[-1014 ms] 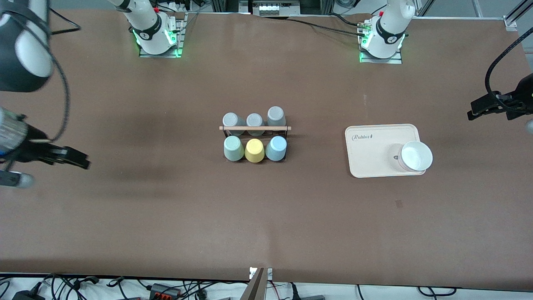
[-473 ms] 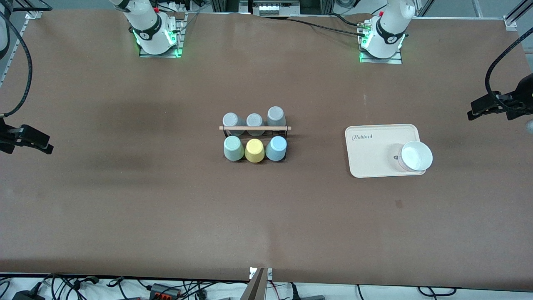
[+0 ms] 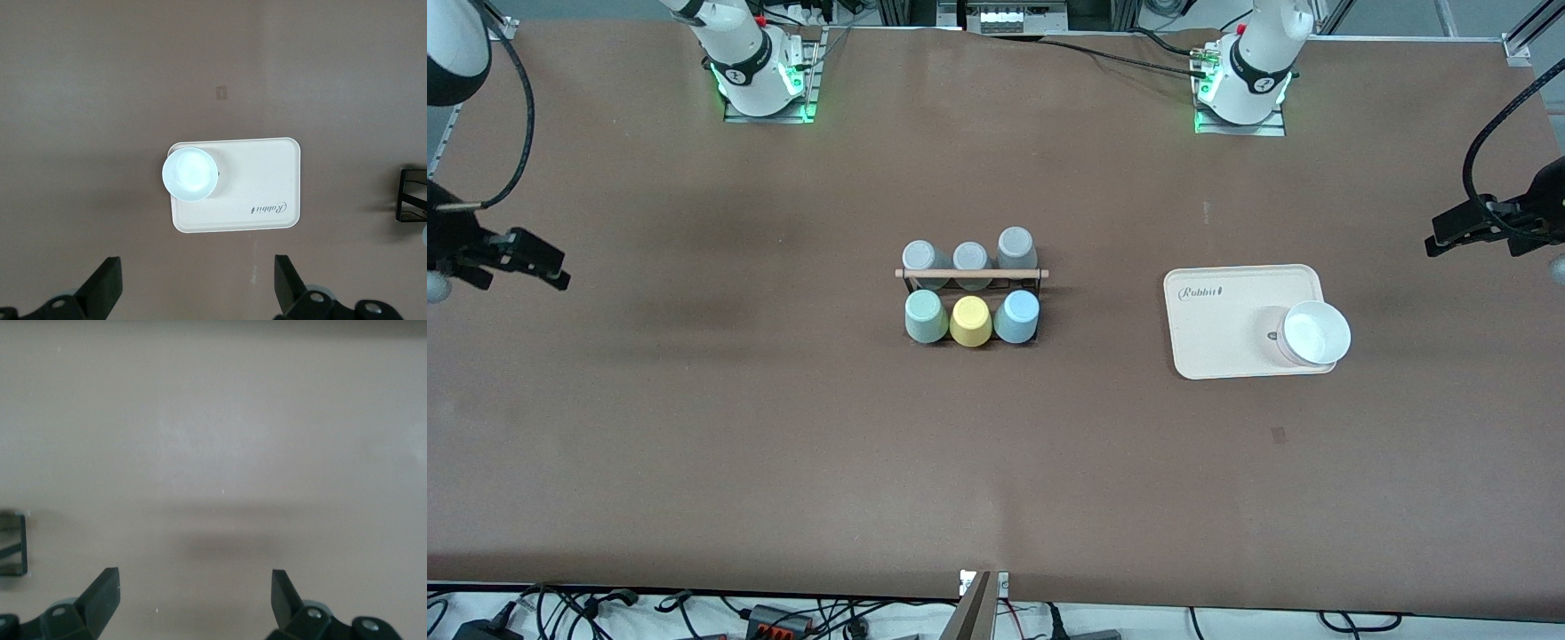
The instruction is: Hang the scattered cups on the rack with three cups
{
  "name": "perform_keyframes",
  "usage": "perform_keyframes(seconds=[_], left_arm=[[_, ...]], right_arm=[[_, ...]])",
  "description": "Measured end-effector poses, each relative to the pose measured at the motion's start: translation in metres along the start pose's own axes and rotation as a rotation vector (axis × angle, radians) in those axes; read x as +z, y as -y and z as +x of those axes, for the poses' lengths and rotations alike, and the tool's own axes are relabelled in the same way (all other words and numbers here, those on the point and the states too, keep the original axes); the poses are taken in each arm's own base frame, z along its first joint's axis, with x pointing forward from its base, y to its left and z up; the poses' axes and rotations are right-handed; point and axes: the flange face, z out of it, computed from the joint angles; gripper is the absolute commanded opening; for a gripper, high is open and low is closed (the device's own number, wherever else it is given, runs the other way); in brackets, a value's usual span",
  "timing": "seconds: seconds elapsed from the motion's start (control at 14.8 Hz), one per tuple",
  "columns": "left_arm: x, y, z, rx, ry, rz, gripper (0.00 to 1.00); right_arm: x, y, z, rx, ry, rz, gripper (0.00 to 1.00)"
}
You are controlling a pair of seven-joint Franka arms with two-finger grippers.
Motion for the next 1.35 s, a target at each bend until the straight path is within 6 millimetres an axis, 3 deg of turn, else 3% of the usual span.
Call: perform_keyframes(seconds=[0.27, 1.35], left_arm=[[0.000, 0.000, 0.000, 0.000, 0.000, 0.000, 1.00], [-0.001, 0.000, 0.001, 0.000, -0.008, 0.000, 1.00]], right_arm=[[-0.002, 0.001, -0.016, -0.002, 0.012, 0.003, 1.00], [-0.008, 0.006, -0.022, -0.014, 0.061, 0.006, 1.00]])
